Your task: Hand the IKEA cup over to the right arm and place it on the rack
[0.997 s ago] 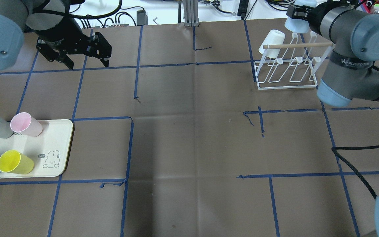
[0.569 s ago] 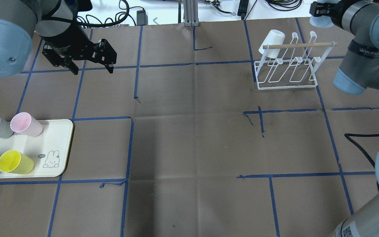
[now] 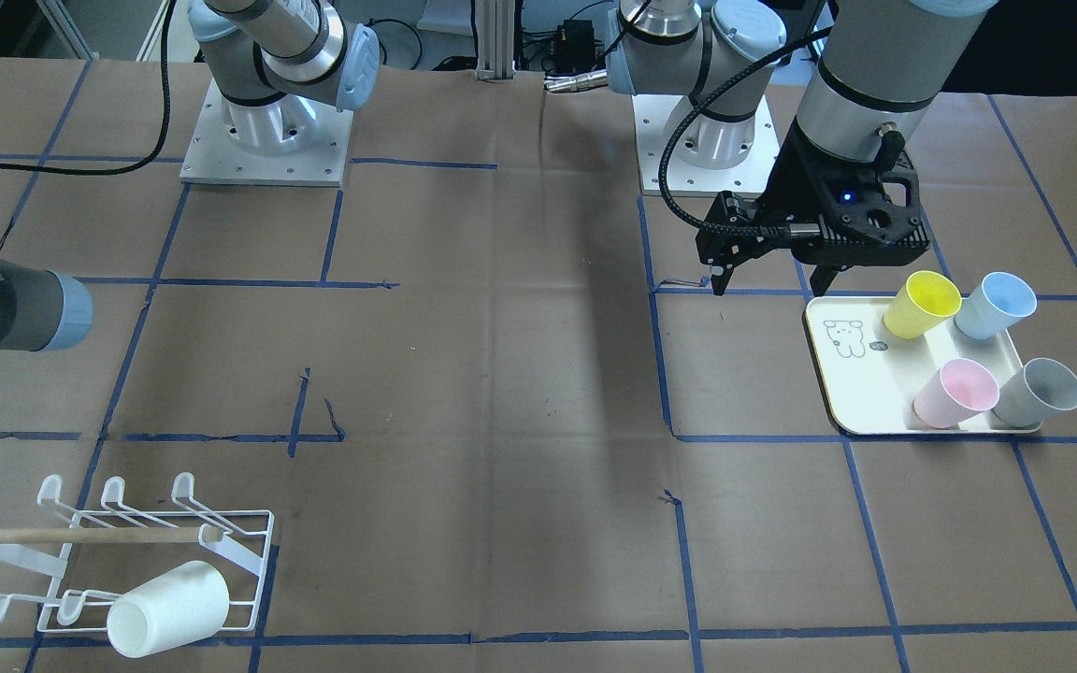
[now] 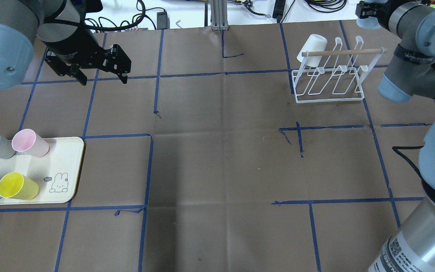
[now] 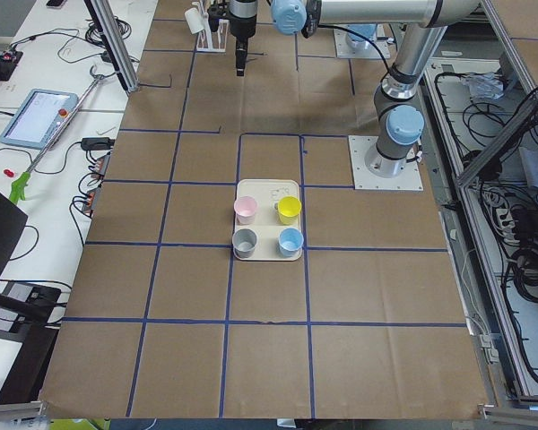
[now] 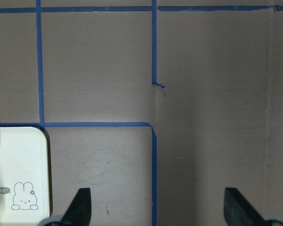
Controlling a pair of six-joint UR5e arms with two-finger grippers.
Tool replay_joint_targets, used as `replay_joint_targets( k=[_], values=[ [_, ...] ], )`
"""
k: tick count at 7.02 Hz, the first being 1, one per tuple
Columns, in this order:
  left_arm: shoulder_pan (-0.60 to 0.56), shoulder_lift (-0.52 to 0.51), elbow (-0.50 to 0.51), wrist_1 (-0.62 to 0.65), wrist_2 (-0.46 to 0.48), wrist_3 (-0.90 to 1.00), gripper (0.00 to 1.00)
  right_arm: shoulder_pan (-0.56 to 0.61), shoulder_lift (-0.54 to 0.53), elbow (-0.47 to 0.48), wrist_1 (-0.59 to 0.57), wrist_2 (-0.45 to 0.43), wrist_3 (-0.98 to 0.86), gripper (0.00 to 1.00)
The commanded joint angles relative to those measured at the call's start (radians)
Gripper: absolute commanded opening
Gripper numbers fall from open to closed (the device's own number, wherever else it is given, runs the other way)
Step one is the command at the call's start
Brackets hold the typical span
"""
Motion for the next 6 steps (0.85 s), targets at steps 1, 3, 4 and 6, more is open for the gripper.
replay_joint_targets(
  k=[1,3,4,6],
  values=[
    [0.000,0.000,0.001,0.001,-0.004,-0.002,0.99,0.003,0.001,0.049,-0.038,-0.005,0.003,0.10],
    [0.000,0.000,0.001,0.001,-0.004,-0.002,0.99,0.003,0.001,0.075,-0.053,-0.005,0.003,0.10],
    [0.000,0.002,0.001,0.001,-0.004,-0.002,0.99,0.005,0.009,0.080,-0.080,-0.006,0.003,0.10],
    [0.000,0.002,0.000,0.001,-0.005,-0.001,0.99,0.005,0.009,0.106,-0.081,-0.005,0.005,0.11]
  ],
)
